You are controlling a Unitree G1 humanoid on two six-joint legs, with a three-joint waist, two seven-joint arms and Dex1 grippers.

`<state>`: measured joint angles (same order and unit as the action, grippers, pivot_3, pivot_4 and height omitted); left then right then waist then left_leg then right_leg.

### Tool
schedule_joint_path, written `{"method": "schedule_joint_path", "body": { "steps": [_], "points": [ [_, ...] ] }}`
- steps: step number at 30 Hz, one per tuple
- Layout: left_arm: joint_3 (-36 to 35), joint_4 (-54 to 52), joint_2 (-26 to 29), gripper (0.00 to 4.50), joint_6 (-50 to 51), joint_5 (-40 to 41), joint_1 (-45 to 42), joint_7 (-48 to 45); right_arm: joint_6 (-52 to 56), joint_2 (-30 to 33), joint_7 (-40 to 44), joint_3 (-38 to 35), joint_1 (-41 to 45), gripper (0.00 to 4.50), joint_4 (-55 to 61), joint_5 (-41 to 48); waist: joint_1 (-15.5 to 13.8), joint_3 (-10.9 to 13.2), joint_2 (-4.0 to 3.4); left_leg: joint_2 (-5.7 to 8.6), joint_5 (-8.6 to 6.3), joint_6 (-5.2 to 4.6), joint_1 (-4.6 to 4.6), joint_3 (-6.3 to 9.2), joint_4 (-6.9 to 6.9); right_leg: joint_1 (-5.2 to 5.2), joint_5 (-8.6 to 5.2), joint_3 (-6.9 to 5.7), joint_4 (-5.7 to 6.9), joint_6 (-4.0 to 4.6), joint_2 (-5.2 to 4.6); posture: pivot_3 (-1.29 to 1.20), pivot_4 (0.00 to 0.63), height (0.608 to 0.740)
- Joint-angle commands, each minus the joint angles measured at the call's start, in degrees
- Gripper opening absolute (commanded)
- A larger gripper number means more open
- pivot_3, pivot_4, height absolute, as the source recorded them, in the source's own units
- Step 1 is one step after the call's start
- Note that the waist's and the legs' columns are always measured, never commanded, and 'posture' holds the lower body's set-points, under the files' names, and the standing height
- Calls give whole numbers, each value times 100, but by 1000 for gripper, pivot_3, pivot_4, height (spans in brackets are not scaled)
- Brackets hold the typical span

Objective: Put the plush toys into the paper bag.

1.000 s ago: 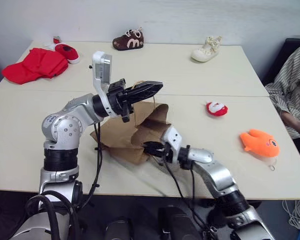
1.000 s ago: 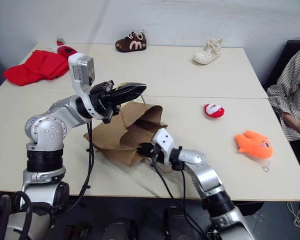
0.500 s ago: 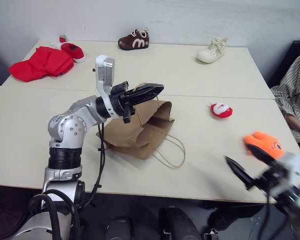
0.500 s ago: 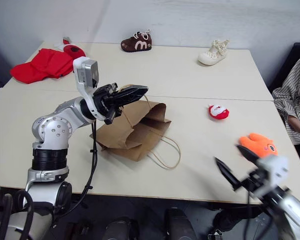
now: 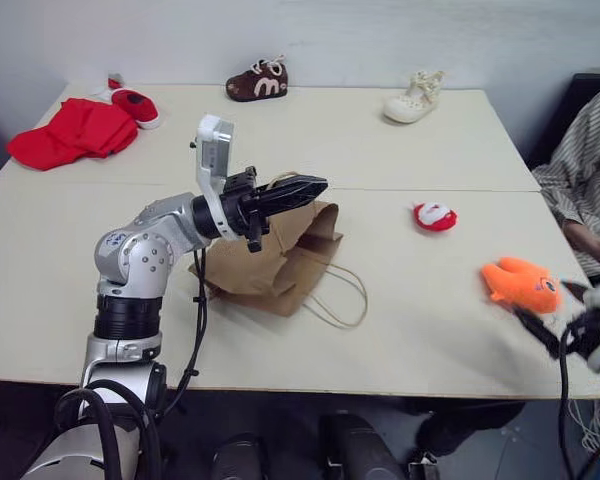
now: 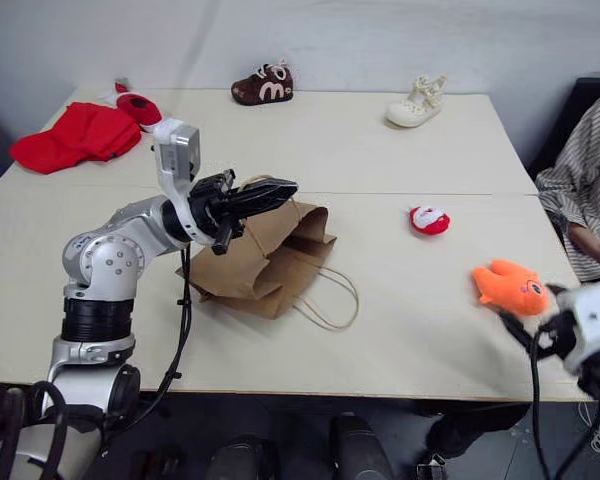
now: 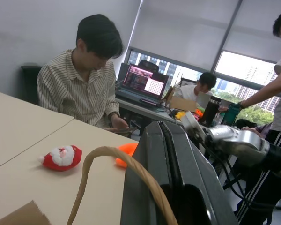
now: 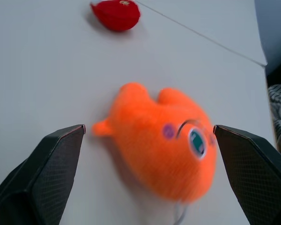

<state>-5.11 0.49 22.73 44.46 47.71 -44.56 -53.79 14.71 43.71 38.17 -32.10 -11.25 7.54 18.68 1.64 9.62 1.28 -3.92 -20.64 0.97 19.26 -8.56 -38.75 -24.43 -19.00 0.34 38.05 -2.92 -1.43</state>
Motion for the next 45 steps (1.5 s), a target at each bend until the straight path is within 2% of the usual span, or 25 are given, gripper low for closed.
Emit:
{"method": "schedule_joint_path", "body": {
  "steps": [1,3,8,11,15,19,23,26,28,31,37,40,45],
  "points": [
    [-51,-313,83,0,-45,3,41,22,722,500,42,441,590,4308,-858,-247,-33,1,0,-1,2,3,0,6,4,0,-3,-4,-2,3,1,0,150,740],
    [-69,-379,103,0,-32,20,72,72,491,751,136,801,1097,3896,-1504,-522,-54,3,-3,4,4,0,7,3,9,-4,-4,-3,-5,1,-7,0,150,740],
    [-110,-468,130,0,-13,55,88,147,656,1086,673,1309,1638,2127,-2050,-554,-14,4,-3,7,2,-12,7,-4,-9,3,5,1,-7,-16,-13,0,150,740],
    [-123,-470,151,0,-30,42,73,148,1077,1328,1014,1458,1711,1148,-2026,-458,-11,4,-3,7,3,-13,6,-1,-16,8,7,0,-6,-20,-12,0,150,740],
    [-128,-399,165,0,-50,29,14,106,1750,1599,1767,1422,1609,186,-1573,50,-24,4,-3,6,3,-12,6,2,-15,9,7,-2,-7,-20,-11,0,150,740],
    [-133,-310,162,0,-94,10,-51,58,2139,1538,2077,1195,1777,128,-1026,616,-8,5,-4,3,2,-12,7,2,-13,9,7,-2,-8,-19,-10,0,150,740],
    [-205,-236,131,0,-77,93,-120,49,2373,1203,2368,1294,2018,128,275,1506,23,12,-16,0,2,-9,5,1,-13,7,7,0,-6,-19,-5,0,150,740],
    [-243,-214,108,0,31,223,-161,24,2721,565,1753,1977,2661,128,1223,1741,41,19,-22,-1,2,-6,5,1,-14,5,7,0,-2,-19,-4,0,150,740],
    [-287,-155,55,0,179,366,-213,50,3042,71,1185,2494,3181,127,1456,1629,35,22,-20,-4,2,-3,5,2,-16,4,8,-2,0,-18,-4,0,150,740],
    [-328,-88,-87,0,418,589,-338,144,3380,-675,362,3341,3995,127,1362,1135,-4,26,-24,-2,2,-3,17,3,-24,-6,8,-3,2,-17,-9,0,150,740],
    [-300,3,-313,0,394,565,-455,196,3265,-1490,223,4992,4918,127,770,300,6,26,-24,4,2,-17,73,15,-38,-47,8,-28,-3,-17,-27,0,150,740],
    [-303,-42,-412,0,389,583,-466,222,2953,-1939,-12,5294,5268,127,86,-144,29,26,-23,13,5,-23,108,11,-49,-94,8,-29,25,-17,-38,0,150,740],
    [-403,-8,-505,0,382,649,-457,247,2294,-2590,-174,5446,5718,127,-1022,-650,93,26,-23,12,7,-25,109,9,-51,-102,8,-27,39,-16,-39,0,150,740]
  ]
}}
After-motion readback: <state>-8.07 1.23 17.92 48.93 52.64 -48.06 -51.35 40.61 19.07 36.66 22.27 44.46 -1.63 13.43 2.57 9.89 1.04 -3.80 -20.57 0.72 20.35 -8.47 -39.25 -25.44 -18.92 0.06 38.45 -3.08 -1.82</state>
